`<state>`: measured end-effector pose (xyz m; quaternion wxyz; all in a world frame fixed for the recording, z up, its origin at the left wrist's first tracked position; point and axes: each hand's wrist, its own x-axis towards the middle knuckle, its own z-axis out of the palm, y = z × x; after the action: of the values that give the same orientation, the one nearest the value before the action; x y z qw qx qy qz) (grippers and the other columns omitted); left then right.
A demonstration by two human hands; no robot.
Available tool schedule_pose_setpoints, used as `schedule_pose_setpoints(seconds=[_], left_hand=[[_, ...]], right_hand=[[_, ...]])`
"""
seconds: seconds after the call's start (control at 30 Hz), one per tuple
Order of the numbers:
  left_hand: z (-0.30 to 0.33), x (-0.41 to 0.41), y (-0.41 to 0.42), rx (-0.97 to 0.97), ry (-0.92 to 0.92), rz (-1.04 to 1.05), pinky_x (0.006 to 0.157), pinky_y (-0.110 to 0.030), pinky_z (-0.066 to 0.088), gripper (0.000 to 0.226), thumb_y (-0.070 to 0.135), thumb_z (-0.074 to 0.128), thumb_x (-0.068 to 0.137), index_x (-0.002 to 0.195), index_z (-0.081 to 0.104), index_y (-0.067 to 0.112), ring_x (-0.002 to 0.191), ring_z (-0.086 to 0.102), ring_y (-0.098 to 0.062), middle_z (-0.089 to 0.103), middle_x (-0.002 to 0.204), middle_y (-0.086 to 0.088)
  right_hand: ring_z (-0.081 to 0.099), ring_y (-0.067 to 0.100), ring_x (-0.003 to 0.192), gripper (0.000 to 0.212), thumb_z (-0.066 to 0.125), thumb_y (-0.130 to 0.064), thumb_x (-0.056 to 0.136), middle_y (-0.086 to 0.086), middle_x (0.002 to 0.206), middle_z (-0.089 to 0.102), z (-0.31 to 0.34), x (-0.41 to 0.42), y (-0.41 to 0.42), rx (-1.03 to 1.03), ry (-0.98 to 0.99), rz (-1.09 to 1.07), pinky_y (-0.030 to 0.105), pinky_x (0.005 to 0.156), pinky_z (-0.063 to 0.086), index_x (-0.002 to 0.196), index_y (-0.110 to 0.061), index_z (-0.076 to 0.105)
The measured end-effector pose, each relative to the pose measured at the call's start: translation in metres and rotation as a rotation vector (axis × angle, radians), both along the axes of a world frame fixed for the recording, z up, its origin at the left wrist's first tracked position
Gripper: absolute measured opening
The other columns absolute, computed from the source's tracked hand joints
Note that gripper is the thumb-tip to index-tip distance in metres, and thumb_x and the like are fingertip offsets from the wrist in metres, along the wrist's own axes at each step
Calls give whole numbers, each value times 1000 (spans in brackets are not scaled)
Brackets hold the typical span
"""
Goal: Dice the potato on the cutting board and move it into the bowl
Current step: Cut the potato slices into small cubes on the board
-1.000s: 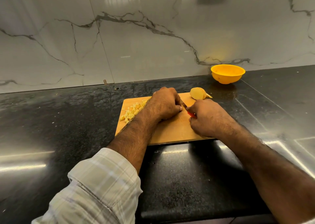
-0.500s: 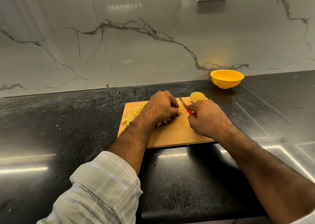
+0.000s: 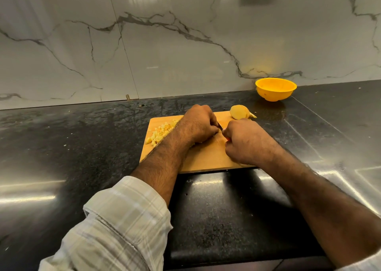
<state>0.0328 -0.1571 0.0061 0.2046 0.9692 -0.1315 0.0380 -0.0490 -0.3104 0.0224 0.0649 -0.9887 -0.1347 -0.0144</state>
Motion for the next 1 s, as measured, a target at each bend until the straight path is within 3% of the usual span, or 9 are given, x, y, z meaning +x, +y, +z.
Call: schedule_pose_setpoints(seconds=[0.1, 0.2, 0.3, 0.4, 0.53, 0.63, 0.73, 0.87, 1.0], left_hand=[[0, 3, 0, -2, 12, 5, 96, -44, 60, 8, 24, 83, 89, 97, 84, 23, 95, 69, -12, 78, 97, 7], [0, 3, 1, 52, -7, -6, 113, -56, 41, 4, 31, 81, 91, 92, 84, 29, 105, 64, -11, 77, 95, 15], [-3, 1, 11, 69, -65, -21, 111, -54, 32, 7, 33, 76, 94, 93, 82, 35, 108, 61, -9, 76, 99, 20], [0, -2, 25, -57, -218, 17, 114, -54, 26, 14, 32, 72, 93, 101, 82, 30, 107, 63, -9, 76, 108, 16], [-2, 5, 42, -182, -350, 63, 111, -53, 40, 17, 39, 69, 92, 93, 82, 28, 89, 65, -3, 75, 91, 18], [-4, 10, 50, -200, -336, 86, 97, -55, 55, 22, 45, 67, 88, 91, 81, 29, 86, 66, -2, 74, 86, 19], [-2, 9, 50, -196, -344, 88, 99, -56, 54, 20, 43, 69, 91, 92, 81, 28, 87, 67, -5, 75, 88, 16], [1, 6, 49, -189, -379, 97, 98, -55, 54, 19, 41, 70, 92, 91, 82, 25, 85, 68, -7, 76, 86, 13], [2, 5, 51, -200, -395, 113, 95, -54, 55, 20, 41, 70, 91, 90, 82, 25, 85, 68, -7, 76, 85, 13]], right_hand=[[59, 17, 98, 38, 70, -25, 95, 1, 111, 65, 3, 2, 3, 43, 32, -30, 35, 89, 59, 132, -17, 65], [58, 17, 100, 37, 70, -24, 96, 4, 118, 65, 3, 8, 6, 82, 30, -57, 35, 91, 59, 131, -15, 62], [60, 15, 96, 39, 68, -26, 96, 0, 117, 70, -3, 13, 0, 133, 7, -60, 29, 84, 57, 133, -16, 68], [63, 18, 101, 42, 65, -28, 96, -1, 121, 74, -5, 6, -15, 200, -103, -48, 32, 87, 54, 137, -23, 69], [62, 21, 117, 45, 69, -30, 94, -2, 133, 69, -1, 4, -30, 169, -58, -99, 38, 98, 55, 139, -26, 67], [61, 18, 112, 46, 71, -31, 96, -1, 134, 67, -1, 5, -28, 184, 35, -100, 34, 96, 53, 141, -25, 65], [61, 15, 108, 48, 70, -32, 99, -1, 131, 69, -3, 4, -23, 242, 87, -62, 32, 96, 53, 145, -22, 61], [55, 9, 94, 49, 68, -34, 100, -3, 110, 68, -11, 4, -6, 311, 93, -11, 23, 76, 45, 147, -24, 59], [55, 10, 95, 48, 63, -39, 101, -8, 106, 65, -14, -1, 9, 288, 45, 39, 25, 74, 44, 148, -27, 57]])
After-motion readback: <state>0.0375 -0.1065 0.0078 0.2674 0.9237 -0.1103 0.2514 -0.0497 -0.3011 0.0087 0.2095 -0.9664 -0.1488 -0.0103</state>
